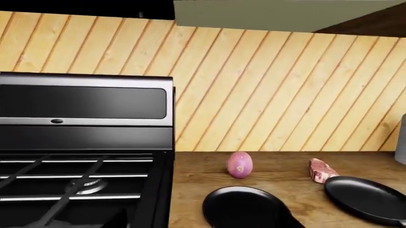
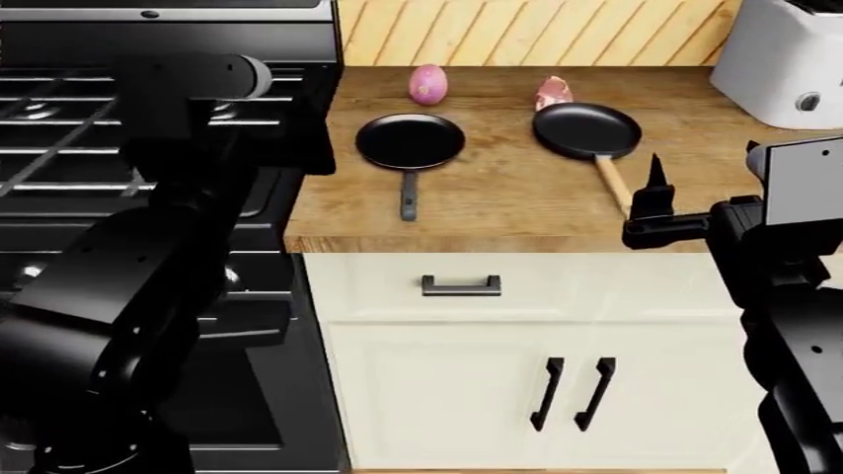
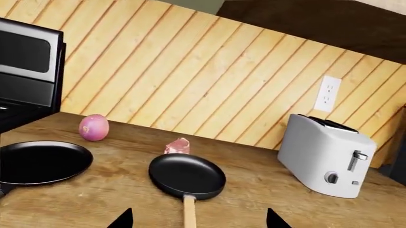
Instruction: Place both pans onto different burners. Then place the onion and the steak on different pans.
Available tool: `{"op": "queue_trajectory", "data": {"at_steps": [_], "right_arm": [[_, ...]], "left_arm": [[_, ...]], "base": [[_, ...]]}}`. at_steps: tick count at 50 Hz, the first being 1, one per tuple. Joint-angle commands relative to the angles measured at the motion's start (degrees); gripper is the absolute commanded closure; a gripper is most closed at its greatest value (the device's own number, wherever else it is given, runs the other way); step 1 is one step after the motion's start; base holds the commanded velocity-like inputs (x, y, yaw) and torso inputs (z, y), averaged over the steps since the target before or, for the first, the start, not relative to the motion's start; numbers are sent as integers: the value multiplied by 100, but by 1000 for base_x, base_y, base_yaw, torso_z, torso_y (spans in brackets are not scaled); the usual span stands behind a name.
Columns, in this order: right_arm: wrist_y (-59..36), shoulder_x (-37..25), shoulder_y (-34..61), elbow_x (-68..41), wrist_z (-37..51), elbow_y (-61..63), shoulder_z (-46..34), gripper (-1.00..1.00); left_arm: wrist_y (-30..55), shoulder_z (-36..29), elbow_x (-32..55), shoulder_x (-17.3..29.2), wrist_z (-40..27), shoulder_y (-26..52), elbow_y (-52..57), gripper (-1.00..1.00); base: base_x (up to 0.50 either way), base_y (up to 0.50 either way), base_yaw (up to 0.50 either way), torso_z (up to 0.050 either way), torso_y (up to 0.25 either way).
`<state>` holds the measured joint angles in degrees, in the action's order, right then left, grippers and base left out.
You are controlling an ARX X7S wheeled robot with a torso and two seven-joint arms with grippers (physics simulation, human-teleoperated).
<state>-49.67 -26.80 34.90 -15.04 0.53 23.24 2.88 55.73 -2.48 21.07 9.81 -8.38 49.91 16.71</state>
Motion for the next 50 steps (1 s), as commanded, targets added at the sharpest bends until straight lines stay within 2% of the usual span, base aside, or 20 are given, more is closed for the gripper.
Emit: {"op": "queue_trajectory", "data": {"at_steps": [1, 12, 19, 50], "right_arm": [[-2, 17, 19, -32, -17, -18, -54, -100], [31, 75, 102, -54, -52, -92, -195, -100], [-27, 98, 122, -103, -55, -47, -208, -100], [7, 137, 65, -142, -21, -83, -291, -100]], "left_arm": [[-1, -24, 44, 25, -27, -29, -5, -100], [7, -38, 82, 45, -61, -20, -9, -100], [23, -44, 114, 61, -87, -25, 19, -100], [17, -70, 217, 154, -180, -47, 35, -100]], "base": [[0, -500, 0, 0, 0], [0, -500, 0, 0, 0], [23, 0, 0, 0, 0], [392, -76, 0, 0, 0]]}}
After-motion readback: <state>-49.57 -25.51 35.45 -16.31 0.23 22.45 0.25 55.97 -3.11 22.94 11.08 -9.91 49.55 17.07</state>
